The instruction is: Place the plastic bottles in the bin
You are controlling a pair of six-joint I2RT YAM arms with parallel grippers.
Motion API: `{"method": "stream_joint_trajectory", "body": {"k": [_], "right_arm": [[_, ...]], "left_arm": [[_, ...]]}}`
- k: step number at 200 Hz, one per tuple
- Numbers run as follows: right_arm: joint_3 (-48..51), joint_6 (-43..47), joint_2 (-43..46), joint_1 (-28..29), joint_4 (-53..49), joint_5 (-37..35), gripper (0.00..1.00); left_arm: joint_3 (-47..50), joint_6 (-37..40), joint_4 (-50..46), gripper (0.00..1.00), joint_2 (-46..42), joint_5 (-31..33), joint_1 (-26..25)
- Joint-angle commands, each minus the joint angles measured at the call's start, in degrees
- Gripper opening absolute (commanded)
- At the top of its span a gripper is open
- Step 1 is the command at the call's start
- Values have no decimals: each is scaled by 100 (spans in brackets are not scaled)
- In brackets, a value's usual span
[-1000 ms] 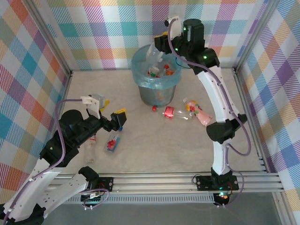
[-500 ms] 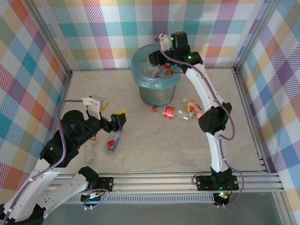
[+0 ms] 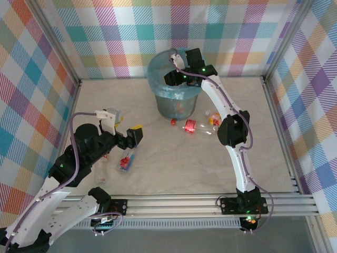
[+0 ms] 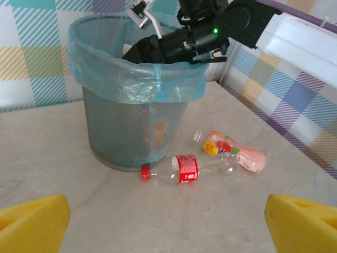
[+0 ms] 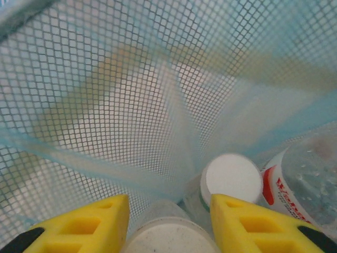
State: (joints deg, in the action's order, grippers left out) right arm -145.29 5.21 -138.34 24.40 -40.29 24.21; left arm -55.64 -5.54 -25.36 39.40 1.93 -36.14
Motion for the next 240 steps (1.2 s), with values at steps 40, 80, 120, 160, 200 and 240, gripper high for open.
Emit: {"method": "stream_joint_trajectory", "body": {"k": [40,80,120,160,200,240], "right_arm": [[-423,85,83,38,-217,30,66],[-393,-629,1023,38,188,-196,82],[-236,-925,1778,38,198,-563,89],[1024,-1242,2753,149,192,-687,88],[3427,-1432,4068,637,1286,-309,85],[5387,-1603,4932,1140,2481,-150,84]], "left_arm": [[-25,-84,-12,95,-45,453,-50],[-251,-349,-657,95,5,1285,-51],[-335,-1187,-1971,95,206,2134,-51],[-84,-1934,-3162,95,393,2248,-49],[533,-2157,-3178,94,723,1278,-50],[1070,-2291,-2809,94,1068,1077,-42]]}}
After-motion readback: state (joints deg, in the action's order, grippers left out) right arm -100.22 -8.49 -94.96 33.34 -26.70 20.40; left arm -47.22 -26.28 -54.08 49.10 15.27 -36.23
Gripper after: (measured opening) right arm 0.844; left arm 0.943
